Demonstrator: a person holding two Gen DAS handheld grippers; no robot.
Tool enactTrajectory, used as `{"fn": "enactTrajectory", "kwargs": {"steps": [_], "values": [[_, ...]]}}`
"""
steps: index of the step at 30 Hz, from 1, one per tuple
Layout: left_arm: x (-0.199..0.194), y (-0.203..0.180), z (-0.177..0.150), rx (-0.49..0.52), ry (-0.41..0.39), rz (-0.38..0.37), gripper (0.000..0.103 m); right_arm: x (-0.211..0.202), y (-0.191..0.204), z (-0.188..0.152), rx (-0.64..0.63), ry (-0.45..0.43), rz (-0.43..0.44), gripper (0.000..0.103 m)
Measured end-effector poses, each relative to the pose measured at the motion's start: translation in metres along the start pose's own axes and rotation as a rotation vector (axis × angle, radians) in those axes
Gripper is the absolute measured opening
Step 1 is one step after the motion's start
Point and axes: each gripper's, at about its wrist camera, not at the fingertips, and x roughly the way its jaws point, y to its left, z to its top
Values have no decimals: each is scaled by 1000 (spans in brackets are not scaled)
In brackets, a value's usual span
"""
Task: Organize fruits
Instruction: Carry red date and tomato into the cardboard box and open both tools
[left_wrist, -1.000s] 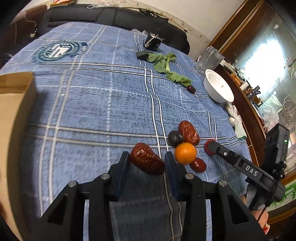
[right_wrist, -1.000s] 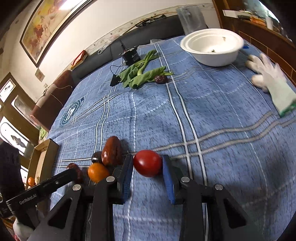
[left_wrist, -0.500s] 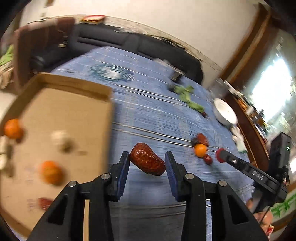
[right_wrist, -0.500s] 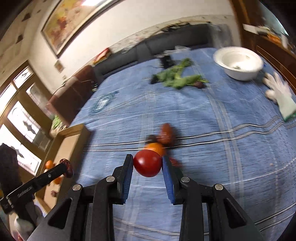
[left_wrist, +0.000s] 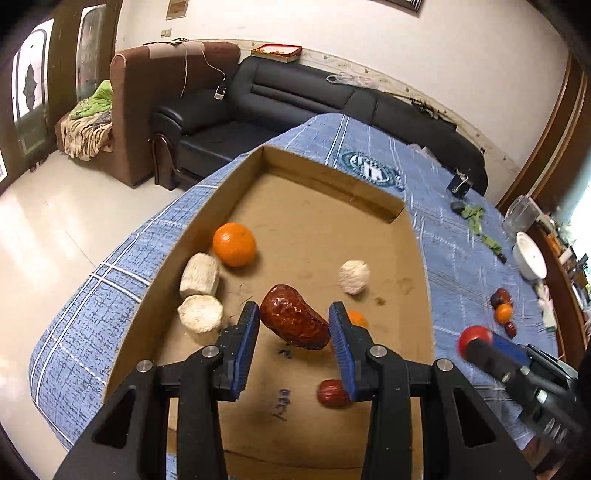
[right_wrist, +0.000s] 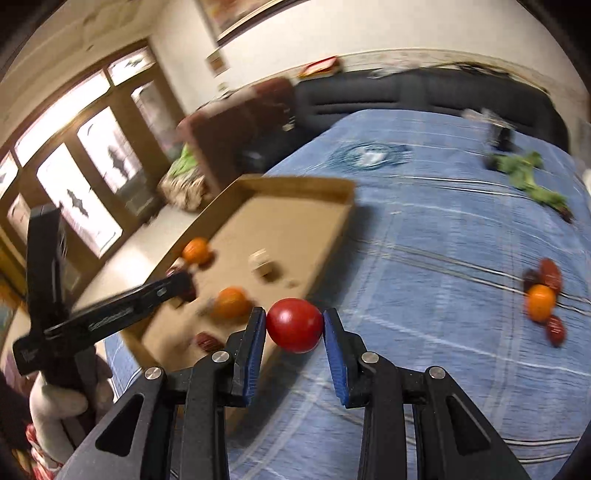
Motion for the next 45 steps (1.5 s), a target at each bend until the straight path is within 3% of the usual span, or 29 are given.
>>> {"fn": "enactTrajectory", "kwargs": {"steps": [8,19,22,27,45], "values": [[12,12,-3,-14,24,11,38,40,56,-11,-190,56,-61,35],[6,22,-4,-47,15,-2,42,66,64,-17,-275,75,-145,36],[1,21,-4,-43,5,1,48,65,63,-17,-275,68,-142,40],[-8,18,-2,-35,-23,19,53,48,62,-16,-260,22,-135,58],[-42,-35,-6,119,-99,80,59,-18,7,-24,-94,-77,-168,68]]}}
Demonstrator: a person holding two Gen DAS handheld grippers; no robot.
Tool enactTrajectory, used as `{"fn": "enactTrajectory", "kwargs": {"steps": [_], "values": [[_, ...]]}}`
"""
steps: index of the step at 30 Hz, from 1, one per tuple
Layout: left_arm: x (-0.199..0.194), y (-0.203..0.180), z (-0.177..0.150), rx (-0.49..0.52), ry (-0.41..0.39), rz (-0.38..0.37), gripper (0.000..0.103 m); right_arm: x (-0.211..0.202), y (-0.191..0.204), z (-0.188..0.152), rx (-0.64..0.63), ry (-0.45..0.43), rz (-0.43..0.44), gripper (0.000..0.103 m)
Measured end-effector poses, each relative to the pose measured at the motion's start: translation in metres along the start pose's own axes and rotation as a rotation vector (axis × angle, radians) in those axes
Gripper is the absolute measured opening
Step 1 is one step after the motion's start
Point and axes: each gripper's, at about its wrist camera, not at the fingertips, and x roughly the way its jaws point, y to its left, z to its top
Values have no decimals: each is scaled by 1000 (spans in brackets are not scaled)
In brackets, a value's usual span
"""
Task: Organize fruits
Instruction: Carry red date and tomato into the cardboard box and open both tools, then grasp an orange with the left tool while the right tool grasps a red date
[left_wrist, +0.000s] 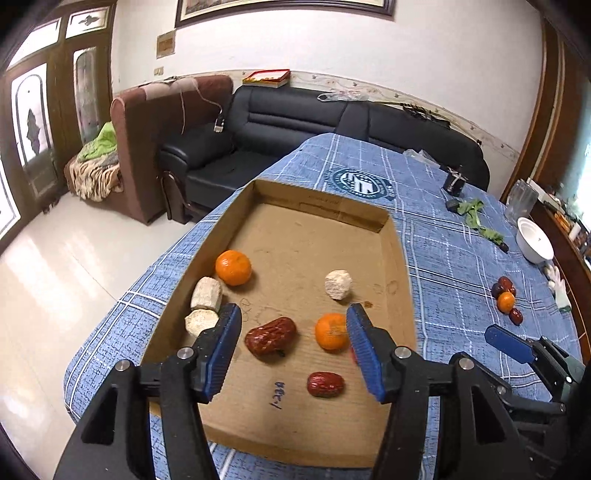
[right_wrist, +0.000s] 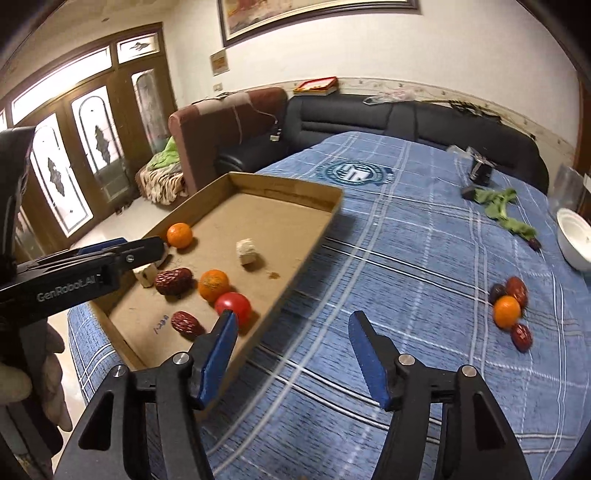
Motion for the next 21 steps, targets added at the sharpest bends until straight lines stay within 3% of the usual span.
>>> {"fn": "enactTrajectory", "kwargs": {"steps": [12,21], "values": [[-9,-59,-1,119,-4,-28,63,-31,-66,-19,117,-32,-50,71],[0,-103,-8,191,31,-103,65,-66,-159,-51,267,-24,-201,71]]}}
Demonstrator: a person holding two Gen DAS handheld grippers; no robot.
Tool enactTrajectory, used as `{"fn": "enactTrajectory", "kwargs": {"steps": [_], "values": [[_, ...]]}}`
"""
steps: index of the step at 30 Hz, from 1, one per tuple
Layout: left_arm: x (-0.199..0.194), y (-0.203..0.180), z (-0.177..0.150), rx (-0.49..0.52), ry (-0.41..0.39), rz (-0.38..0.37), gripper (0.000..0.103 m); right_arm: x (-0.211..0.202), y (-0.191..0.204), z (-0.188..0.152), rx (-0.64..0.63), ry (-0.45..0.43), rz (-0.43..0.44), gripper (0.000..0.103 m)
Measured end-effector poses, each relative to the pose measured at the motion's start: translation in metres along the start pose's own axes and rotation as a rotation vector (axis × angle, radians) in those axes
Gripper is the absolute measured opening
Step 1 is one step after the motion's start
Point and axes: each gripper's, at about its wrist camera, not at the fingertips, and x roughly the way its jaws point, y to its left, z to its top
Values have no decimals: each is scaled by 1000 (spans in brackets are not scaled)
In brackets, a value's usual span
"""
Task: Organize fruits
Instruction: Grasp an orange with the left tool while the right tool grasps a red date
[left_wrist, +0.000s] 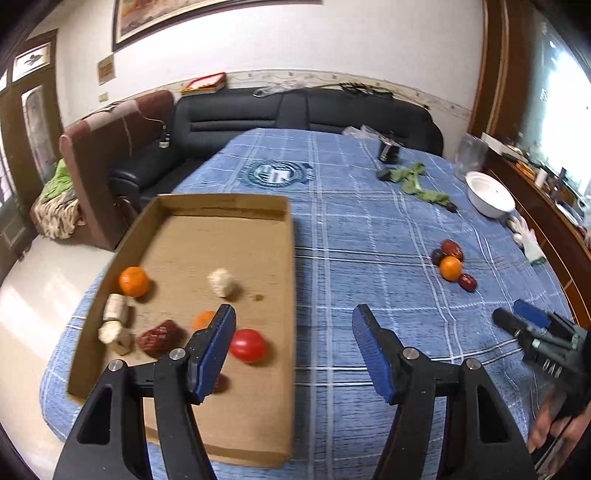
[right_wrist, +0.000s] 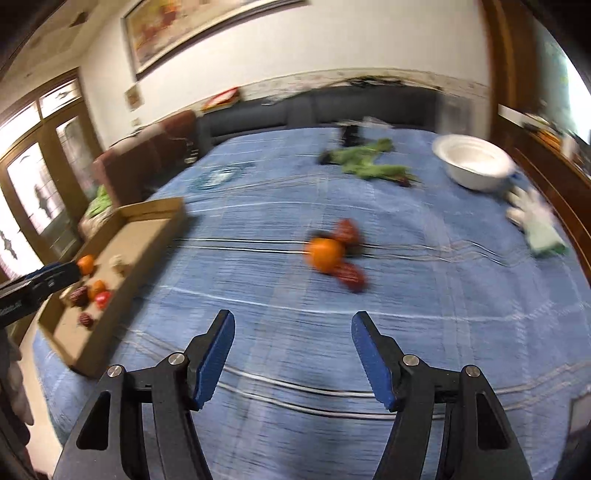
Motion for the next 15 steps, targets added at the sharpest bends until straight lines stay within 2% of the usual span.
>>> {"fn": "enactTrajectory", "kwargs": {"steps": [3,7,15], "values": [[8,-16,-2,25,17,-25,65,-6,-33,0,53,4,-55,71],[14,-34,-4,60,33,-56,65,-8,-55,6,81,6,-96,71],[25,-41,-4,77,54,-56,66,33,-49,22,19,52,-101,72]]}}
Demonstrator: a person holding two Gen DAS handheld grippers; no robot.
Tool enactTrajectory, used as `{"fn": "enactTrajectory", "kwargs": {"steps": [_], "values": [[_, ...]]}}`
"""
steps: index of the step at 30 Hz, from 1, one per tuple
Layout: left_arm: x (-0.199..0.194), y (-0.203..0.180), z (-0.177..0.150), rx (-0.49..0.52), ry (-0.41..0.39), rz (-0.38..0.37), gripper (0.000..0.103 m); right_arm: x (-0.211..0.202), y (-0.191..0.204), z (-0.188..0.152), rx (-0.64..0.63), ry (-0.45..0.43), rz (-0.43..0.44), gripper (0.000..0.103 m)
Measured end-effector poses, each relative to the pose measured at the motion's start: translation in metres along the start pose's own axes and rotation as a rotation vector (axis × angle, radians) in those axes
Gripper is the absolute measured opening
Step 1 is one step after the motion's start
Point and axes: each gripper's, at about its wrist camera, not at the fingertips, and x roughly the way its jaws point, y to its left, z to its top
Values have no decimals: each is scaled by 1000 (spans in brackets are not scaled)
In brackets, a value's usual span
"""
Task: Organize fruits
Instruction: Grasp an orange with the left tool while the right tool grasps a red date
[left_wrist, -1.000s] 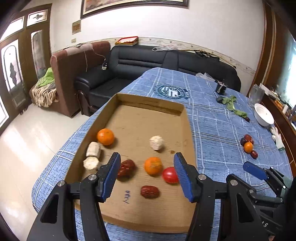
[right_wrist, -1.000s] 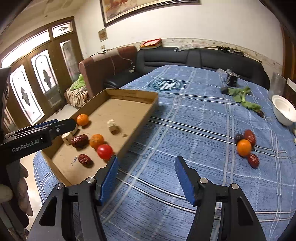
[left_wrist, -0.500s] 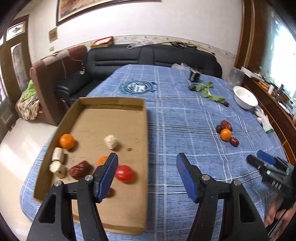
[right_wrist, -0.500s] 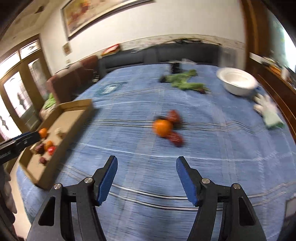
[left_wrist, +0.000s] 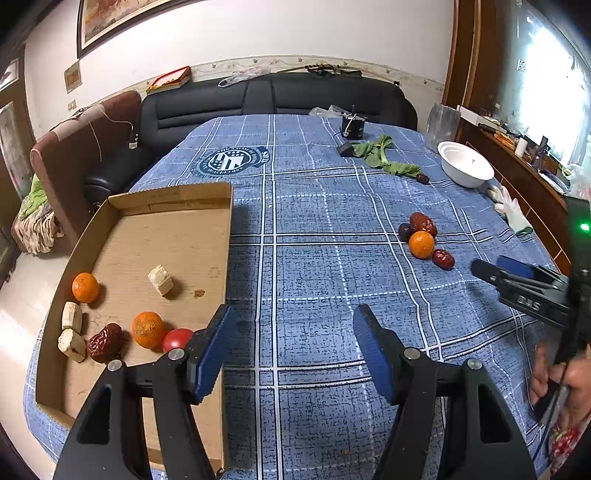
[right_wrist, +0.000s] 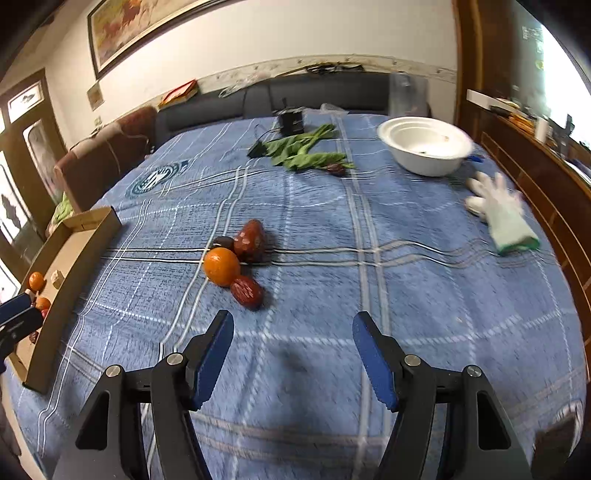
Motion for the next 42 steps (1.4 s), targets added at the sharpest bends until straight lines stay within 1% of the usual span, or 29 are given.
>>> {"fn": "enactTrajectory", "kwargs": {"steps": [2,4,6,7,9,10,11,13,14,17,20,21,23,28,33,35,36,37,38,39,42], "values": [[3,2,1,-8,7,5,66,14,9,6,-27,12,11,72],[6,4,2,-11,12,10,66,26,18,11,-58,21,25,68],[9,4,5,-10,15,10,66,36,25,13,-87,37,35,56],[10,3,6,-7,14,9,66,41,28,13,-97,47,35,53],[12,1,11,-4,13,-1,66,50,29,12,-102,67,46,36],[14,0,14,-5,14,-10,66,51,29,12,-102,62,45,35],[18,-2,17,-7,17,-23,66,49,27,12,-98,56,55,30],[25,-8,22,-7,25,-43,66,47,20,12,-69,52,70,30],[27,-12,24,-3,27,-51,66,46,17,13,-59,48,61,30],[38,-31,31,28,28,-81,66,43,-5,13,4,38,0,30],[53,-55,37,63,36,-130,66,40,-27,13,73,31,-10,30],[61,-65,40,73,37,-155,66,38,-32,13,86,28,-19,30],[75,-80,43,88,39,-177,65,36,-38,11,108,22,-17,30],[104,-104,49,82,62,-245,65,34,-40,12,100,19,-43,30],[122,-116,55,87,49,-275,63,37,-48,13,124,23,-46,30],[128,-119,55,91,59,-284,54,39,-47,15,120,23,-47,30],[131,-120,53,94,68,-291,41,39,-46,15,118,23,-47,30],[133,-120,52,96,76,-306,36,41,-45,16,116,23,-45,30],[135,-120,51,89,81,-335,35,42,-45,16,115,23,-45,30],[136,-120,51,89,82,-341,32,42,-45,17,114,23,-45,30],[137,-122,49,103,75,-343,32,43,-44,17,111,23,-46,30]]}}
